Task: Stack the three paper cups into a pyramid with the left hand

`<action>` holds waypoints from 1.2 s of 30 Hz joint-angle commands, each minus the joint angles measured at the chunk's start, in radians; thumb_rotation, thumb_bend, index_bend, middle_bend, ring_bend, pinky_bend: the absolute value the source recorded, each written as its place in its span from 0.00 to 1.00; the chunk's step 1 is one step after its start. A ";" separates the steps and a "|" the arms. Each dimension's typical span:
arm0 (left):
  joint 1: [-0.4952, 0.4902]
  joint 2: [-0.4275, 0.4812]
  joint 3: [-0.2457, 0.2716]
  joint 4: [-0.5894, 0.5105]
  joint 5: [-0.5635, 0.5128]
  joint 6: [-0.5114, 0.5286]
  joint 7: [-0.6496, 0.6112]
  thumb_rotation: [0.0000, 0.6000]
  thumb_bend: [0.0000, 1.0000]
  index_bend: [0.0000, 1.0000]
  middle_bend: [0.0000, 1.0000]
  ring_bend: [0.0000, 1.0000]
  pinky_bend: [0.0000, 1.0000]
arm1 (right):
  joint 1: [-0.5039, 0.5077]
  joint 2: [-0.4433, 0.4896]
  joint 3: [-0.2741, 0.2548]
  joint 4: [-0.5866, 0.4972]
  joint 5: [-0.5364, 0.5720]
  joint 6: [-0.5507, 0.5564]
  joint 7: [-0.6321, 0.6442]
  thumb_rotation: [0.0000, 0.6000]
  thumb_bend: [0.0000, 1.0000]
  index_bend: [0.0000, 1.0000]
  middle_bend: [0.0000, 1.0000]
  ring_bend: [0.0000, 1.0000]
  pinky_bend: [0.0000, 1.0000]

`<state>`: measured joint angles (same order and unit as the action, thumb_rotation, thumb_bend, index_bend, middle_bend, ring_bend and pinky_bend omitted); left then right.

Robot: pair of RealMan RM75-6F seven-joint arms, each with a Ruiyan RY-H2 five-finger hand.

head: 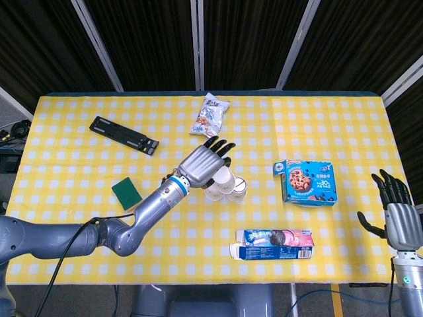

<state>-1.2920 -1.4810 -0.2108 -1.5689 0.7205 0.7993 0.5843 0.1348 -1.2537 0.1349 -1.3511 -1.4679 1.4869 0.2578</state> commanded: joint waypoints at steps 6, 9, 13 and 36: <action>-0.027 -0.024 0.010 0.023 -0.039 0.002 0.019 1.00 0.40 0.40 0.00 0.00 0.00 | 0.003 -0.002 -0.003 0.002 -0.003 -0.006 0.004 1.00 0.20 0.02 0.00 0.00 0.00; -0.031 -0.031 0.012 0.027 -0.039 0.001 0.015 1.00 0.40 0.40 0.00 0.00 0.00 | 0.003 -0.003 -0.003 0.004 -0.003 -0.006 0.003 1.00 0.20 0.02 0.00 0.00 0.00; -0.038 -0.034 0.020 0.030 -0.046 -0.006 0.017 1.00 0.40 0.37 0.00 0.00 0.00 | 0.003 -0.003 -0.002 0.005 -0.001 -0.004 0.005 1.00 0.20 0.02 0.00 0.00 0.00; 0.074 0.045 0.038 -0.097 0.085 0.160 -0.071 1.00 0.28 0.00 0.00 0.00 0.00 | 0.002 -0.003 -0.005 0.003 -0.005 -0.003 -0.002 1.00 0.20 0.02 0.00 0.00 0.00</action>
<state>-1.2550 -1.4551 -0.1875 -1.6341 0.7634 0.9150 0.5324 0.1362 -1.2567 0.1298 -1.3485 -1.4731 1.4845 0.2558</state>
